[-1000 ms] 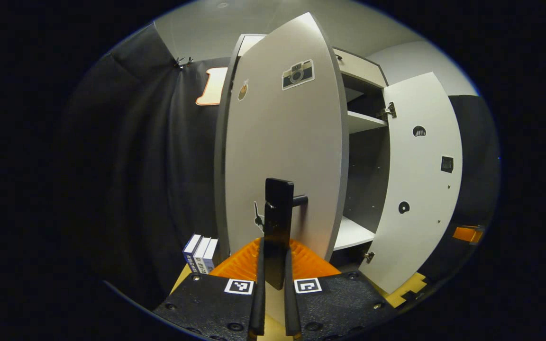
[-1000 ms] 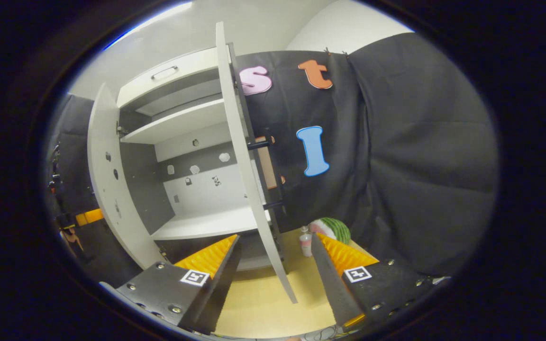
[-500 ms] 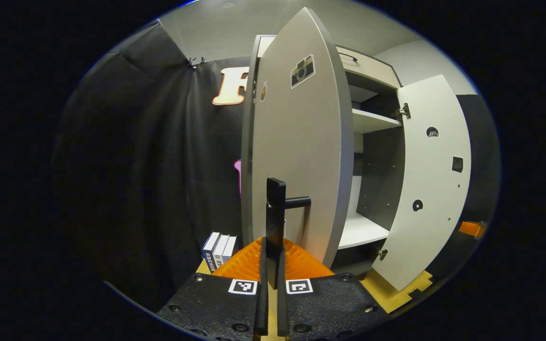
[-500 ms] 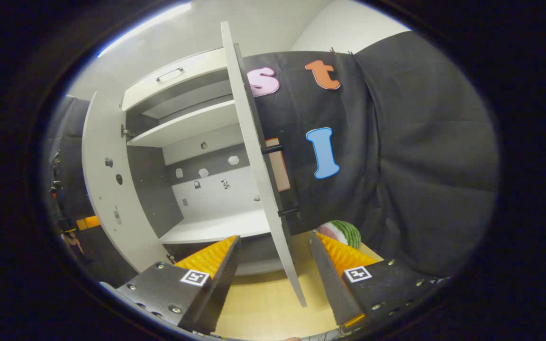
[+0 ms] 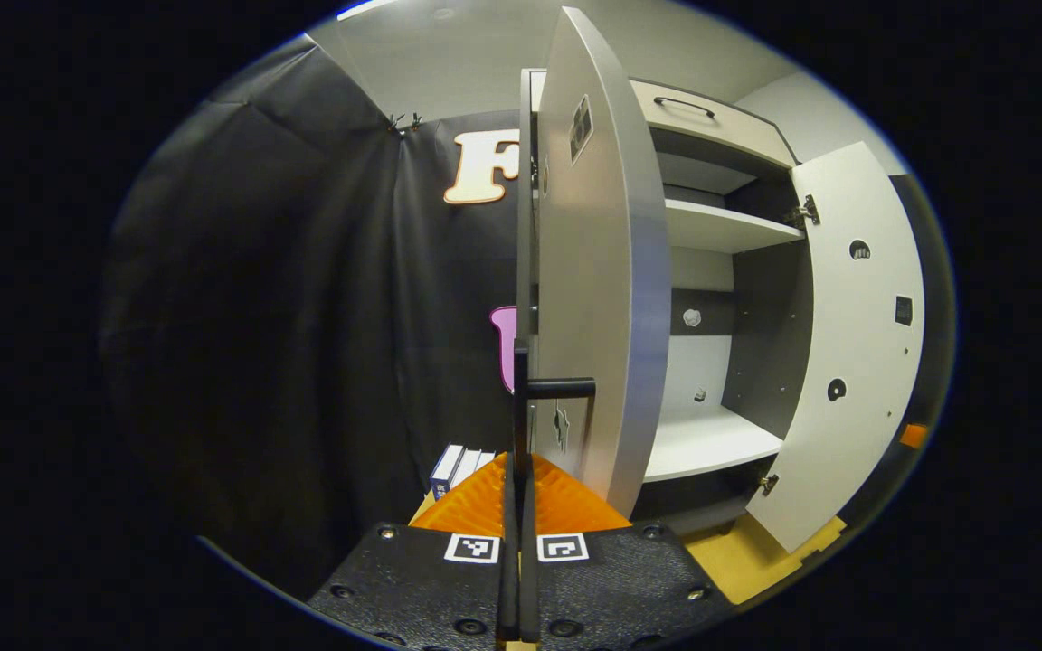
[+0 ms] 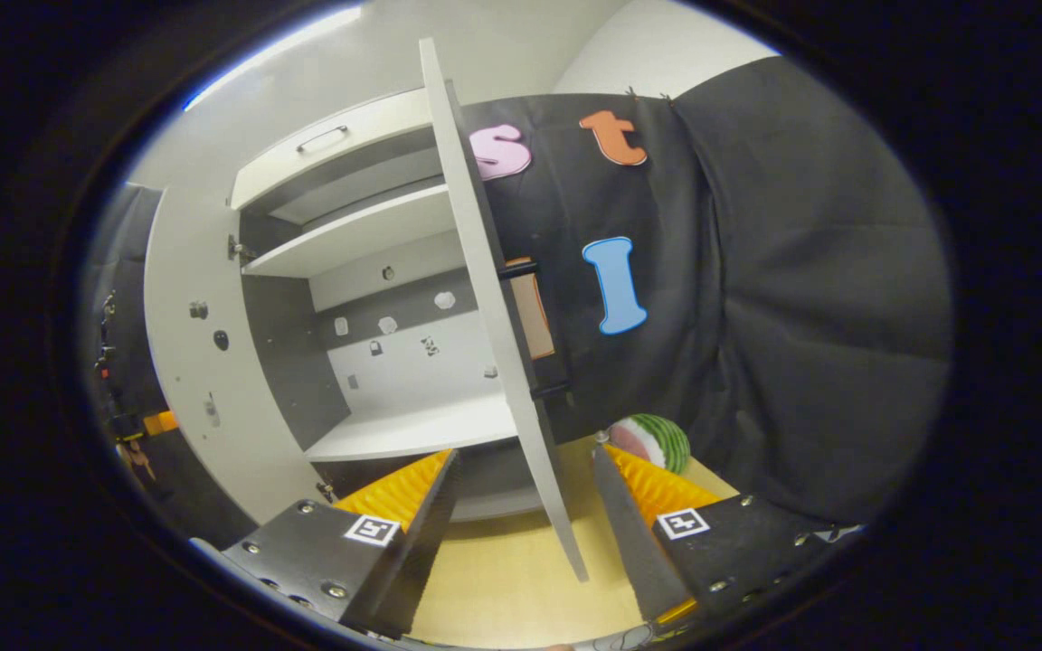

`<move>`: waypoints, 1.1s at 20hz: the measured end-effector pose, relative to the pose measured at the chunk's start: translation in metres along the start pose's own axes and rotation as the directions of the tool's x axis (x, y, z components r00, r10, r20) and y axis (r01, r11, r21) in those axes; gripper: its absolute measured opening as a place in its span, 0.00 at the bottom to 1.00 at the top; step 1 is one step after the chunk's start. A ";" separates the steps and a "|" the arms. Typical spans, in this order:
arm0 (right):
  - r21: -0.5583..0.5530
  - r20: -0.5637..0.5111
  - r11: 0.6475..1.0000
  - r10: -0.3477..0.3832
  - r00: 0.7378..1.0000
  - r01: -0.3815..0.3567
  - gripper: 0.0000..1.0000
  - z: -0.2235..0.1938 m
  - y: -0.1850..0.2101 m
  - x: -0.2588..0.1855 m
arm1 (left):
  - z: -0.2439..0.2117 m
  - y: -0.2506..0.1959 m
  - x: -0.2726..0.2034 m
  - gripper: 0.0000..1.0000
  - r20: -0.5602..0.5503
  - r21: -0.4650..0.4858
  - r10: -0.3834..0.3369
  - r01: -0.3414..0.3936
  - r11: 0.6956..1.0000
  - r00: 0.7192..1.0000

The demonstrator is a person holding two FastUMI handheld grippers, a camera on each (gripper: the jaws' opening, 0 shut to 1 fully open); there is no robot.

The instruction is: Open the right door of the double-door shoe cabinet with the right hand, and open the left door with the left hand.

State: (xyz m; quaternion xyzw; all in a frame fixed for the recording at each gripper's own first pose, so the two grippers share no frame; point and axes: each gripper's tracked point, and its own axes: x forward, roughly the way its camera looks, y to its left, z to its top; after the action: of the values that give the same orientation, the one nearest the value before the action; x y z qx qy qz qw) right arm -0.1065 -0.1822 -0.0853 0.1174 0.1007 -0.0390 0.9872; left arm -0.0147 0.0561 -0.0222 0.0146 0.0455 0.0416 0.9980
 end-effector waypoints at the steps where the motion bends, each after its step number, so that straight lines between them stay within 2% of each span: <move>1: -0.003 0.001 1.000 0.001 1.000 -0.001 0.83 0.001 0.002 0.001 | 0.000 0.001 0.000 0.01 0.001 0.000 0.004 -0.004 1.000 1.000; 4: -0.018 0.002 1.000 0.003 1.000 -0.003 0.83 0.000 0.005 0.003 | 0.001 0.009 0.001 0.01 0.009 -0.021 0.005 -0.005 1.000 1.000; 5: -0.022 0.000 1.000 0.004 1.000 -0.004 0.88 -0.001 0.006 0.003 | 0.001 0.008 0.001 0.01 0.007 -0.022 -0.001 0.001 1.000 1.000; 6: -0.024 -0.002 1.000 0.006 1.000 -0.006 0.88 -0.002 0.007 0.003 | 0.000 0.009 0.001 0.04 0.014 -0.015 -0.008 0.008 1.000 1.000; 7: -0.025 -0.003 1.000 0.009 1.000 -0.009 0.83 -0.003 0.009 0.004 | 0.001 0.010 0.002 0.01 0.021 -0.012 -0.012 0.013 1.000 1.000; 8: -0.027 -0.003 1.000 0.012 1.000 -0.012 0.88 -0.002 0.011 0.005 | 0.001 0.011 0.002 0.02 0.023 -0.016 -0.020 0.021 1.000 1.000; 9: -0.030 -0.002 0.999 0.015 1.000 -0.015 0.88 -0.003 0.013 0.006 | 0.003 0.013 0.002 0.00 0.030 -0.019 -0.020 0.020 1.000 0.999; 11: -0.039 -0.001 0.999 0.019 1.000 -0.019 0.82 -0.003 0.014 0.007 | 0.000 0.018 0.002 0.09 0.027 -0.026 -0.017 0.018 1.000 0.999; 16: -0.061 -0.004 0.998 0.033 0.999 -0.033 0.82 -0.006 0.019 0.009 | -0.002 0.028 0.001 0.85 0.022 -0.064 0.009 -0.007 0.998 1.000; 17: -0.064 -0.005 0.997 0.035 0.999 -0.035 0.82 -0.006 0.020 0.010 | -0.003 0.028 -0.001 0.86 0.022 -0.069 0.014 -0.012 0.998 1.000; 18: -0.069 -0.008 0.997 0.040 0.999 -0.040 0.83 -0.007 0.021 0.010 | -0.003 0.030 -0.002 0.93 0.020 -0.067 0.022 -0.020 0.998 1.000; 19: -0.075 -0.009 0.996 0.045 0.999 -0.045 0.82 -0.008 0.023 0.010 | -0.003 0.032 -0.003 0.94 0.019 -0.061 0.028 -0.027 0.998 0.999; 20: -0.084 -0.011 0.995 0.049 0.999 -0.050 0.88 -0.008 0.025 0.010 | -0.003 0.035 -0.005 0.95 0.018 -0.055 0.039 -0.038 0.998 0.999; 21: -0.092 -0.013 0.994 0.054 0.998 -0.055 0.88 -0.009 0.025 0.009 | -0.004 0.038 -0.006 0.91 0.014 -0.058 0.052 -0.051 0.997 0.999; 22: -0.097 -0.015 0.993 0.061 0.998 -0.062 0.88 -0.009 0.027 0.010 | -0.004 0.040 -0.007 0.97 0.009 -0.069 0.057 -0.056 0.996 0.998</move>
State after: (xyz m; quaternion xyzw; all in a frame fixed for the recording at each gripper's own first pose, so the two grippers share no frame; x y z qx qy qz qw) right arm -0.0960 -0.1546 -0.0902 0.0725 0.1049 -0.0028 0.9918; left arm -0.0256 0.0951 -0.0243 -0.0183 0.0379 0.0713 0.9966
